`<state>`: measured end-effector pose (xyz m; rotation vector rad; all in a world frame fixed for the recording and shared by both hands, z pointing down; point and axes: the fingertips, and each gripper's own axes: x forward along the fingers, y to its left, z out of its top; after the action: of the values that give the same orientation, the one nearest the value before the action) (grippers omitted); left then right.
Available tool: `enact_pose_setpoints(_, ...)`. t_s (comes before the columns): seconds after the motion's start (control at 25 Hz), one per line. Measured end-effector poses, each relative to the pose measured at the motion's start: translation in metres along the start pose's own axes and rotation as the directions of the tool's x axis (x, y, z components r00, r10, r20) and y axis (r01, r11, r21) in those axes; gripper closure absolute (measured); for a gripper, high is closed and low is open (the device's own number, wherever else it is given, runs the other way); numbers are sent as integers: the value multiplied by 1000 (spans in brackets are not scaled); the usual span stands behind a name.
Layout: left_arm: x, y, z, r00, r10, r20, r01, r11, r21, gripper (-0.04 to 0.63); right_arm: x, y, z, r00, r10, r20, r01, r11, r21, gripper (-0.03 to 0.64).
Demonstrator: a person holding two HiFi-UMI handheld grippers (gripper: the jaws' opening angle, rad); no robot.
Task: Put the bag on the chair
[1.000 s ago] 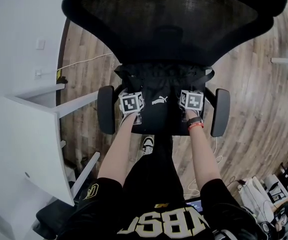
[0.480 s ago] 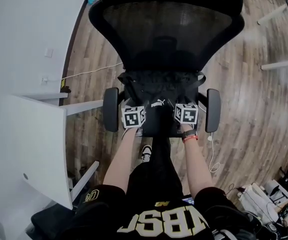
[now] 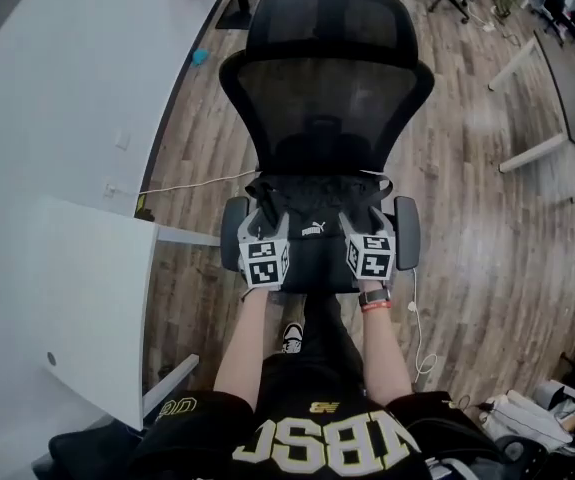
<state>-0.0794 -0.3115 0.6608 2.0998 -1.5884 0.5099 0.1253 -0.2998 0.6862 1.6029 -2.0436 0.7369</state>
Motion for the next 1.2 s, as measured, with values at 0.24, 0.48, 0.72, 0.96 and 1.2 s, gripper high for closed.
enact_pose_setpoints(0.24,-66,-3,76,981,19,191,-28,999,41,429,-69,24,78,981,-23,195,27,1000,-15,392)
enact_pose_setpoints(0.48,-145,-3,142,928,8,373,-45,995,90,485,-146,51,138,923,-20,384,34,999,-30,485)
enact_pose_setpoints(0.72,-207,-7,176,874,-22,486,-35,994,107,511,-207,79,166,865,-1,501,50,995,-85,540)
enact_pose_setpoints(0.96,-243,-4,176,846,-33,532,-32,993,113,556,-245,87,164,825,-21,565,66,996,-61,607)
enact_pose_setpoints(1.2,-265,-5,175,821,-46,569,-18,994,107,580,-261,87,155,822,-34,568,88,994,-69,607)
